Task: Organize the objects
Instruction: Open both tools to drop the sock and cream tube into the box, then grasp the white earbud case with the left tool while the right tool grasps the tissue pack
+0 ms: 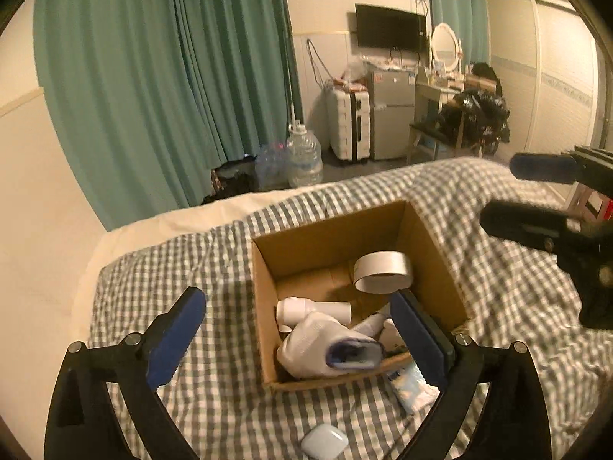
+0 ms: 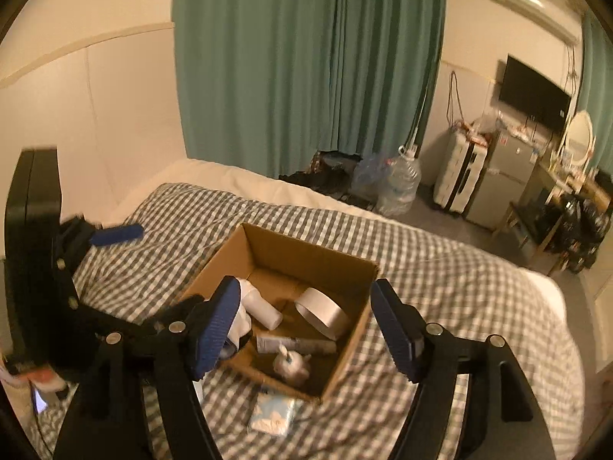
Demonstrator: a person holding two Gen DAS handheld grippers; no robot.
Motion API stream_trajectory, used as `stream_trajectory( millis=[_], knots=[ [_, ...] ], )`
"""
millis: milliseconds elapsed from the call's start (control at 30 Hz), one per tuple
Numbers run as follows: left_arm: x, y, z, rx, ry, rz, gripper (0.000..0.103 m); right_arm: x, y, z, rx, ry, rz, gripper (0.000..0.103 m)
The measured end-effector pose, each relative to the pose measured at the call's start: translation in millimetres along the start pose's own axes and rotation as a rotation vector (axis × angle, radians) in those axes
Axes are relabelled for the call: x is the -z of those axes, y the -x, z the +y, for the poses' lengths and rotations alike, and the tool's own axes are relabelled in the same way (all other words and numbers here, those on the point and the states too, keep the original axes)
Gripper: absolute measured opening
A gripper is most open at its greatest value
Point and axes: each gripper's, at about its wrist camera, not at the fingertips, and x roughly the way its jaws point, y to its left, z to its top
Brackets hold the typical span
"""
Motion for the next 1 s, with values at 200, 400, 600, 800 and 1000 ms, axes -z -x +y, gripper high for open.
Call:
stream_trajectory(
  millis=[200, 400, 600, 800, 1000],
  knots=[
    [2.9, 45.7, 11.0, 0.002, 0.018, -0.024, 0.102, 4.8, 48.7, 21.7, -0.002, 0.055, -0.020, 0.077],
    [27.3, 66.1, 14.6, -0.026, 0.003, -0.022, 0.103, 21.9, 70.8, 42.1, -0.019, 0.079, -0.014, 0.084],
    [63.8, 59.1, 14.8, -0.028, 0.046, 0.000, 0.103, 47.0, 61.8, 48.5, -0.046, 0.042, 0.010, 0.084],
    [99.1, 35.7, 15.1, -0.023, 0.096, 0.052, 0.103, 93.9, 22.3, 56.1, -0.016, -0.002, 0.083, 0.084],
    [134.2, -11.5, 2.8, -0.072, 0.078, 0.138, 0.103, 130.9, -35.6, 54.7, -0.010, -0.022, 0.204, 0.084]
  ],
)
